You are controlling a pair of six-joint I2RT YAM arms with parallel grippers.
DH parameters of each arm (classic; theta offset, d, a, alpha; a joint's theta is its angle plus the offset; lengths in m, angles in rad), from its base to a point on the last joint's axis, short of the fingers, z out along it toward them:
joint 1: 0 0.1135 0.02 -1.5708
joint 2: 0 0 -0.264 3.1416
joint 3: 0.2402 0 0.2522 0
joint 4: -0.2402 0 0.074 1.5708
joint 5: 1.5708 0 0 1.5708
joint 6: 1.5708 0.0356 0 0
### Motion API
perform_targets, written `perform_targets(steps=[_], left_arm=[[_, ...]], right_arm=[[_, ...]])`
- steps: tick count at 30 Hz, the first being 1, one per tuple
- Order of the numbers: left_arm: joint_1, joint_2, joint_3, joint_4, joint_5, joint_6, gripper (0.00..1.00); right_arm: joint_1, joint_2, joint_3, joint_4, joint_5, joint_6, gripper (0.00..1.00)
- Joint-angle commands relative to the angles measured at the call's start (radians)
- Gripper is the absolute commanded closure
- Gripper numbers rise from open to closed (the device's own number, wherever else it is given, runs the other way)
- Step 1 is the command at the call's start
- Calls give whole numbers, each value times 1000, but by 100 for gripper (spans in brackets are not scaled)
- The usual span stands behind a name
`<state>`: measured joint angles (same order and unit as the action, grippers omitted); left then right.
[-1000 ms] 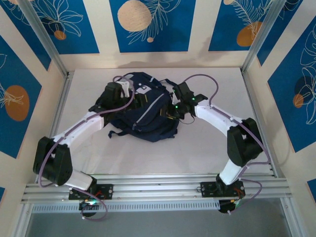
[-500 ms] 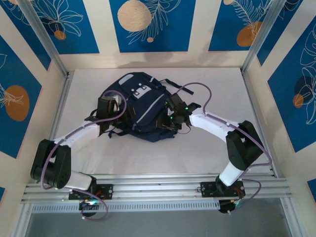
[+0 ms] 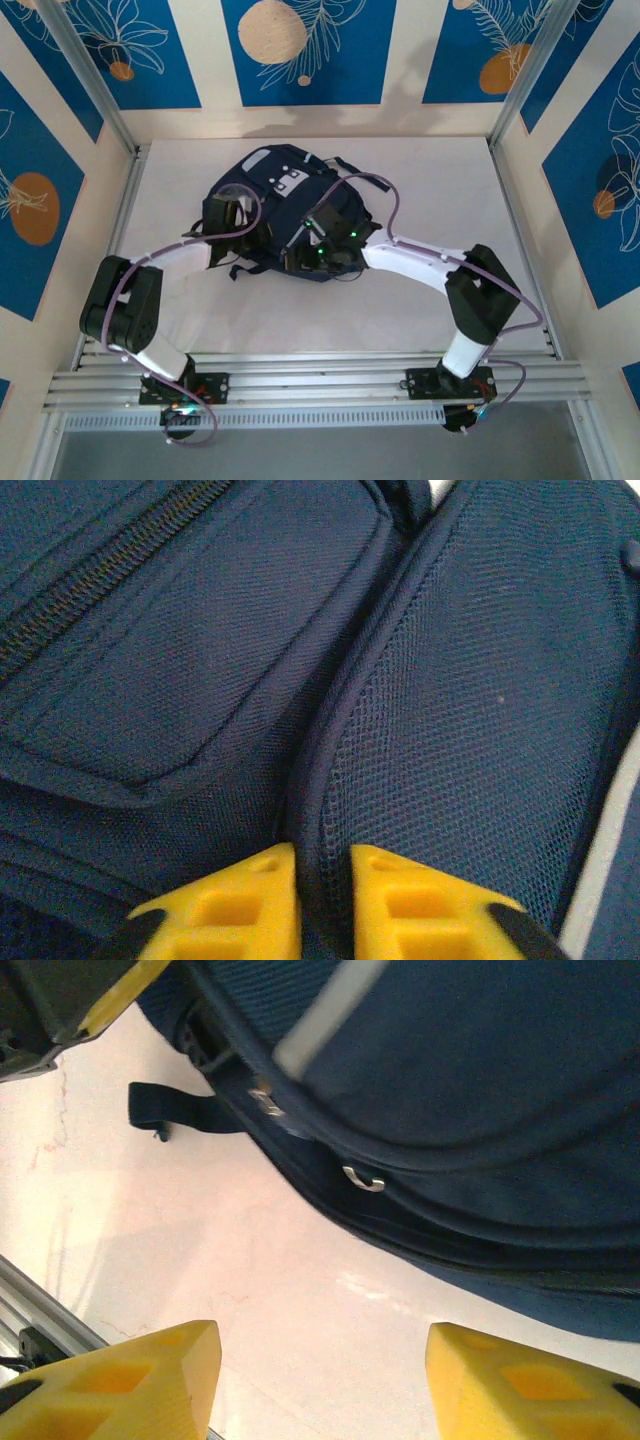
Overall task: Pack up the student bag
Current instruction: Zip the student bag at the top-center of the table.
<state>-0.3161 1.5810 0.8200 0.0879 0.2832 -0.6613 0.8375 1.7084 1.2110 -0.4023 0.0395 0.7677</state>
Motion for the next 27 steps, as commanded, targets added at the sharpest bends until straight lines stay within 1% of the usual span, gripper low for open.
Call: perform_targets(steps=[1,3,6,8,10,11,15,19,21,25,27], left_arm=[[-1,-43,-23,78,81,-39,92],[-8,-53,-36,118,104,-81,100],[-35,-57,-44,145,110,-122,100],[-58,-55,-42,151,104,-132,100],[-80,-49,-41,166,103,-144,100],[-87,-47,-41,172,103,-150,100],[-107,-43,-55,225,113,-198,100],[-118,-53,-61,250,121,-222,100],[-120,-60,-59,245,118,-221,100],[-120,-63,-59,236,114,-213,100],[-120,-59,-63,238,113,-214,100]], right_arm=[[21,65,69,4,21,-11,43],[32,97,104,-22,82,7,42],[37,143,166,-98,218,47,41],[37,172,195,-133,274,83,41],[46,190,213,-131,315,93,42],[56,200,226,-136,361,100,42],[75,267,303,-224,507,134,43],[68,334,363,-313,602,171,45],[64,347,366,-316,638,188,50],[57,349,355,-291,687,187,69],[45,350,354,-281,689,176,79]])
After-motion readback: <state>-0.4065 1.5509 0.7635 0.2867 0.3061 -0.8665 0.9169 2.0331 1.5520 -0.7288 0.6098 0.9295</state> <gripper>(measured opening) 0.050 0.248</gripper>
